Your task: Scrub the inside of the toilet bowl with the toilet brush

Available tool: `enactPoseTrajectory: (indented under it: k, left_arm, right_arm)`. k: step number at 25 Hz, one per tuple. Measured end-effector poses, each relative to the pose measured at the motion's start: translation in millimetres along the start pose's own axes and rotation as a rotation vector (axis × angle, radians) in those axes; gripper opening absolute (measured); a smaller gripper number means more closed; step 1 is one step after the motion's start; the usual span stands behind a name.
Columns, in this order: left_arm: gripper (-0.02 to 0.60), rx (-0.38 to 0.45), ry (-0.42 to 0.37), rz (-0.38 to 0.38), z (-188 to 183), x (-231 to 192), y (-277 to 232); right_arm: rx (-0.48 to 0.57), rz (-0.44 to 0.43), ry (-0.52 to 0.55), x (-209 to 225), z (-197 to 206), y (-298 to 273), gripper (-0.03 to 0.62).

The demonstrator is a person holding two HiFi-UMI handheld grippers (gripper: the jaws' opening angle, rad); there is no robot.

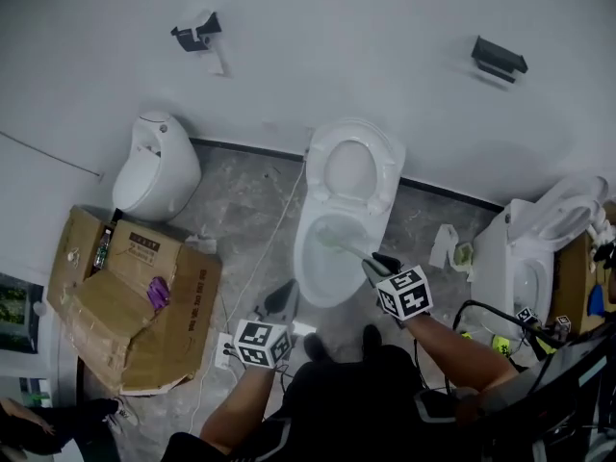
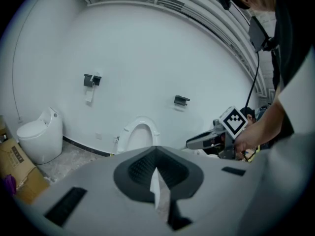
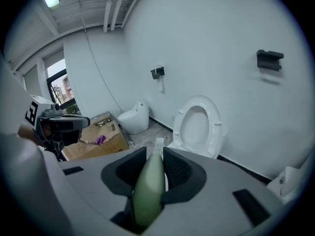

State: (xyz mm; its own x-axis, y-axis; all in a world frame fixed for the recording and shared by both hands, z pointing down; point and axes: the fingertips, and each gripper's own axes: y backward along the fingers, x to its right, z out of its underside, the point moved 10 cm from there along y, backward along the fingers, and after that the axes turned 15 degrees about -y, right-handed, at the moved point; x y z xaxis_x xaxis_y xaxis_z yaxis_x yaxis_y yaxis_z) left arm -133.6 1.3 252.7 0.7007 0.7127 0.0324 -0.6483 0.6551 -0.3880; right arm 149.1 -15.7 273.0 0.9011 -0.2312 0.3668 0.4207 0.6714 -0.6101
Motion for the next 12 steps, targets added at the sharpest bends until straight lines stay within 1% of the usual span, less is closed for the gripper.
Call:
enactPoseTrajectory:
  k: [3,7,12]
  left_arm:
    - [0.009,0.013,0.004,-0.014,-9.4,0.1,2.4]
    - [0.009,0.039,-0.007,-0.028,-21.5,-1.4,6.7]
    - [0.009,0.088,-0.021,-0.064,-36.6,-9.8,15.8]
  right_arm:
    - [0.023,-0.009,0.022,-1.7,-10.4,12.5,0.112]
    - [0.049,-0.006,0.017,-1.8,-19.2,28.5,0.112]
    - [0.095,-0.003,0.010,-4.3,-30.7,45.2,0.112]
